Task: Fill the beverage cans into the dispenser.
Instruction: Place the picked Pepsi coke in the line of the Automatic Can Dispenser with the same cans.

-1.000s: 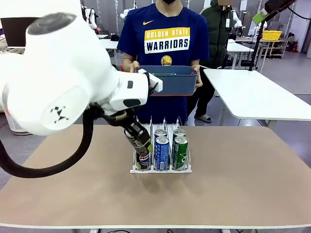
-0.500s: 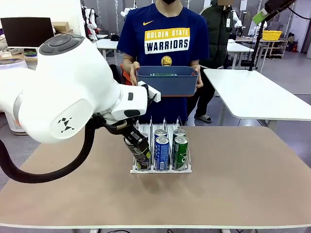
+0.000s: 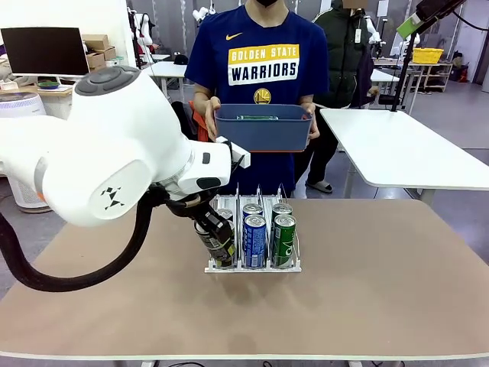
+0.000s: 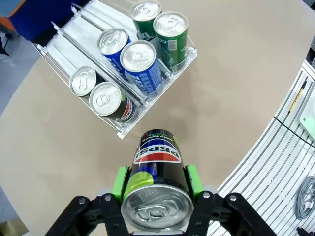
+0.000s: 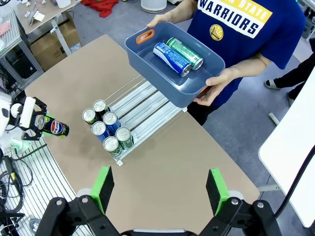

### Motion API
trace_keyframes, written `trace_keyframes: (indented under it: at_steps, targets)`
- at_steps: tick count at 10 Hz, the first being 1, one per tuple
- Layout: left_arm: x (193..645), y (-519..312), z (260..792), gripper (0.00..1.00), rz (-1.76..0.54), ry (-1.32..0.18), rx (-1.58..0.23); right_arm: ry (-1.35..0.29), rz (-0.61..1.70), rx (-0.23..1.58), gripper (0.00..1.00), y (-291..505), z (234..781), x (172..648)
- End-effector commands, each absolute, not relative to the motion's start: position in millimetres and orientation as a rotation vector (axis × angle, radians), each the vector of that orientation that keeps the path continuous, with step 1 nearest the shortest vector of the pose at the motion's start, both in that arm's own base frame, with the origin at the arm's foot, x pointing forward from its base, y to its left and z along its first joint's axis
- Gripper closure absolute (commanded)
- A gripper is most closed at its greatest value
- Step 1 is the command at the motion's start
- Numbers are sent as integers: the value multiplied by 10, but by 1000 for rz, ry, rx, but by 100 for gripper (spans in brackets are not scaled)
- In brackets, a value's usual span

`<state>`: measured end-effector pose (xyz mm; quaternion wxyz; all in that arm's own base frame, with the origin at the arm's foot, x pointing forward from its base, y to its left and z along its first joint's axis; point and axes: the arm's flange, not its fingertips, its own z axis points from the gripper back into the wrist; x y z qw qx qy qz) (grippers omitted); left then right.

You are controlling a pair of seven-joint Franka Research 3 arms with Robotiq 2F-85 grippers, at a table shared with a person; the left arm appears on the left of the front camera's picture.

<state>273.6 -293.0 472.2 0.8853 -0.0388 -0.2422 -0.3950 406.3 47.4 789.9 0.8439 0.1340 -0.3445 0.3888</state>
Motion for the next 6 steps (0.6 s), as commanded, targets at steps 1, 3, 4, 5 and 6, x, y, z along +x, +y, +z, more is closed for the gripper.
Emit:
trace_keyframes:
  at_steps: [1, 3, 4, 5, 6]
  targets:
    - [2848, -2934, 4555, 42, -760, -521, -88, -721, 824, 285, 0, 471, 7884, 4050]
    - [2946, -2895, 4430, 42, -747, -507, -99, -721, 824, 285, 0, 471, 7884, 4050]
    - [3000, -2883, 4386, 42, -745, -501, -98, -721, 824, 285, 0, 471, 7884, 4050]
    - [3049, -2922, 4336, 42, -731, -497, -92, -721, 824, 285, 0, 471, 7884, 4050]
    - [3082, -2923, 4299, 42, -730, -485, -95, -721, 824, 285, 0, 471, 7884, 4050]
